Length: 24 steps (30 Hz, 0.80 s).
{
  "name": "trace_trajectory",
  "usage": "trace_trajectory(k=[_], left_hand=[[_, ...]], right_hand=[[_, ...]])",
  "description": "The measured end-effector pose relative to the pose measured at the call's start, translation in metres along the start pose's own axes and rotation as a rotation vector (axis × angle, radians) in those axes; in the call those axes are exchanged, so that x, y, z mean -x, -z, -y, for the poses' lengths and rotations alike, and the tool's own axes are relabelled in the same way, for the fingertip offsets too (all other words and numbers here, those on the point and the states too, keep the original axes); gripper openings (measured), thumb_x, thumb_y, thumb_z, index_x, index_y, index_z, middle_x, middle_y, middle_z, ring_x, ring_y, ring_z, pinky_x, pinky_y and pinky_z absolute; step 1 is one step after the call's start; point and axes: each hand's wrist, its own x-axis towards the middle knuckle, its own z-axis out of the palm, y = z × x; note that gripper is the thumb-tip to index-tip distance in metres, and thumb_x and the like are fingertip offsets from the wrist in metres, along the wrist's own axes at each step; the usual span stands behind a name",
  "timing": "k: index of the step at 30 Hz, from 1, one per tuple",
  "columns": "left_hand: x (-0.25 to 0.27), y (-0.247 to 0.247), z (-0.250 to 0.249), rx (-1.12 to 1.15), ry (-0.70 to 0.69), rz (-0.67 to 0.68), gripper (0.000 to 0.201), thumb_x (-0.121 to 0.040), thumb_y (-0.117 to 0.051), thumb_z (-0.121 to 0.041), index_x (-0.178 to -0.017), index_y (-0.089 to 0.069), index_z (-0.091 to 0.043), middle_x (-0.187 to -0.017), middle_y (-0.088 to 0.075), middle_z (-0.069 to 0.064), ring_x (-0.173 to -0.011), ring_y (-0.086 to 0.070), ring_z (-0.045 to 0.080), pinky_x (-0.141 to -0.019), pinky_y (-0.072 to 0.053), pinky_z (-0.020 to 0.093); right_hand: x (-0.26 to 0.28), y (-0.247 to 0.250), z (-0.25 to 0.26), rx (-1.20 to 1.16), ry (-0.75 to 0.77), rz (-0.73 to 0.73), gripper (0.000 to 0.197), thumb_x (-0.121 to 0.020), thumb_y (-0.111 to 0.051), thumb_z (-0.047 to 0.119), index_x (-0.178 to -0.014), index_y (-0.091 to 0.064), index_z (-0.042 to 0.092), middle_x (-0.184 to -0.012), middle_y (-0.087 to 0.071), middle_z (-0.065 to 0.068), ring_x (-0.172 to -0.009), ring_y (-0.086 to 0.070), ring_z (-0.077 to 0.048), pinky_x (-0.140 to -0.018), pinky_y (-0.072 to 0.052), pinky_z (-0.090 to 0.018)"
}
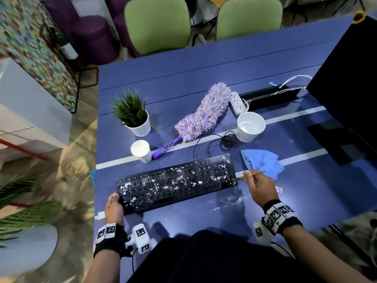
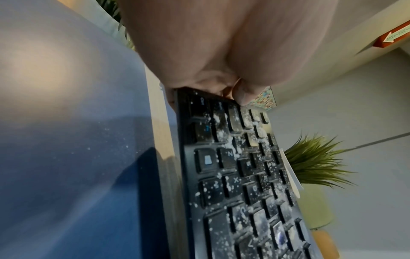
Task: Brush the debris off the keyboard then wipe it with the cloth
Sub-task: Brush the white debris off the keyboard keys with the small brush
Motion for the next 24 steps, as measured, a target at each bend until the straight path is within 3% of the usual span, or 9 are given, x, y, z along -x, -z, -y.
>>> trace_trajectory(k=[2, 5, 9, 11, 13, 15, 17, 20, 24], left_hand=[[0.002, -0.001, -0.003, -0.014, 0.012, -0.005, 0.018, -0.102, -0.038, -0.011, -0.104, -0.056, -0.010, -0.108, -0.054, 0.011, -0.103, -0.047, 0.019, -0.088, -0.035, 0.031], [0.004, -0.001, -0.006, -0.134, -0.025, -0.018, 0.032, -0.103, -0.036, -0.008, -0.123, -0.058, 0.000, -0.130, -0.055, 0.021, -0.123, -0.050, 0.033, -0.104, -0.037, 0.039], [0.010, 0.000, -0.010, -0.261, -0.028, -0.001, 0.035, -0.103, -0.033, -0.004, -0.131, -0.051, 0.008, -0.140, -0.048, 0.029, -0.128, -0.045, 0.040, -0.108, -0.033, 0.041], [0.013, 0.000, -0.014, -0.267, -0.025, 0.007, 0.036, -0.104, -0.031, -0.006, -0.131, -0.051, 0.007, -0.139, -0.048, 0.028, -0.127, -0.046, 0.039, -0.105, -0.033, 0.038], [0.018, -0.002, -0.018, -0.236, -0.033, 0.012, 0.035, -0.107, -0.032, -0.017, -0.125, -0.053, 0.004, -0.124, -0.053, 0.021, -0.112, -0.048, 0.032, -0.092, -0.033, 0.033], [0.022, -0.003, -0.020, -0.141, 0.002, -0.003, 0.030, -0.107, -0.037, -0.031, -0.104, -0.055, -0.007, -0.108, -0.046, 0.012, -0.099, -0.041, 0.022, -0.082, -0.028, 0.029], [0.021, -0.003, -0.019, -0.071, 0.011, -0.031, 0.029, -0.105, -0.042, -0.036, -0.090, -0.053, -0.014, -0.104, -0.048, 0.010, -0.099, -0.047, 0.027, -0.083, -0.029, 0.031], [0.022, -0.003, -0.023, -0.087, 0.032, -0.032, 0.032, -0.103, -0.043, -0.037, -0.107, -0.059, -0.010, -0.118, -0.057, 0.022, -0.117, -0.052, 0.037, -0.093, -0.036, 0.038], [0.027, -0.003, -0.032, -0.016, 0.059, -0.061, 0.044, -0.103, -0.044, -0.035, -0.121, -0.060, 0.002, -0.130, -0.056, 0.025, -0.121, -0.051, 0.036, -0.097, -0.038, 0.039]], right_hand=[[-0.003, 0.003, -0.002, 0.012, -0.038, 0.016, 0.032, -0.098, -0.050, 0.029, -0.089, -0.073, 0.008, -0.075, -0.073, -0.010, -0.077, -0.068, -0.029, -0.072, -0.050, -0.033], [-0.003, 0.006, -0.003, 0.030, -0.094, 0.048, 0.038, -0.098, -0.048, 0.033, -0.083, -0.071, 0.006, -0.072, -0.071, -0.012, -0.077, -0.067, -0.032, -0.072, -0.050, -0.034], [0.004, 0.007, 0.004, -0.032, -0.063, 0.034, 0.031, -0.099, -0.048, 0.030, -0.094, -0.071, 0.010, -0.079, -0.073, -0.011, -0.079, -0.068, -0.028, -0.077, -0.054, -0.039], [0.009, 0.005, 0.006, -0.024, -0.083, 0.053, 0.044, -0.095, -0.041, 0.043, -0.089, -0.070, 0.010, -0.077, -0.073, -0.012, -0.081, -0.069, -0.033, -0.079, -0.054, -0.042], [0.012, 0.007, 0.012, -0.026, -0.087, 0.001, 0.045, -0.094, -0.040, 0.041, -0.086, -0.070, 0.008, -0.076, -0.072, -0.014, -0.079, -0.069, -0.034, -0.077, -0.053, -0.040], [0.013, 0.008, 0.019, -0.035, -0.089, -0.035, 0.038, -0.096, -0.044, 0.033, -0.090, -0.071, 0.007, -0.079, -0.073, -0.015, -0.079, -0.069, -0.032, -0.076, -0.051, -0.038], [0.015, 0.007, 0.020, -0.041, -0.089, 0.005, 0.044, -0.093, -0.040, 0.039, -0.090, -0.071, 0.007, -0.079, -0.073, -0.016, -0.081, -0.069, -0.033, -0.078, -0.054, -0.040], [0.016, 0.005, 0.015, -0.058, -0.101, -0.005, 0.046, -0.091, -0.038, 0.040, -0.088, -0.070, 0.007, -0.078, -0.073, -0.016, -0.081, -0.069, -0.034, -0.078, -0.054, -0.042], [0.013, 0.004, 0.009, -0.027, -0.071, 0.062, 0.047, -0.094, -0.035, 0.045, -0.088, -0.071, 0.014, -0.083, -0.074, -0.011, -0.084, -0.069, -0.031, -0.078, -0.054, -0.039]])
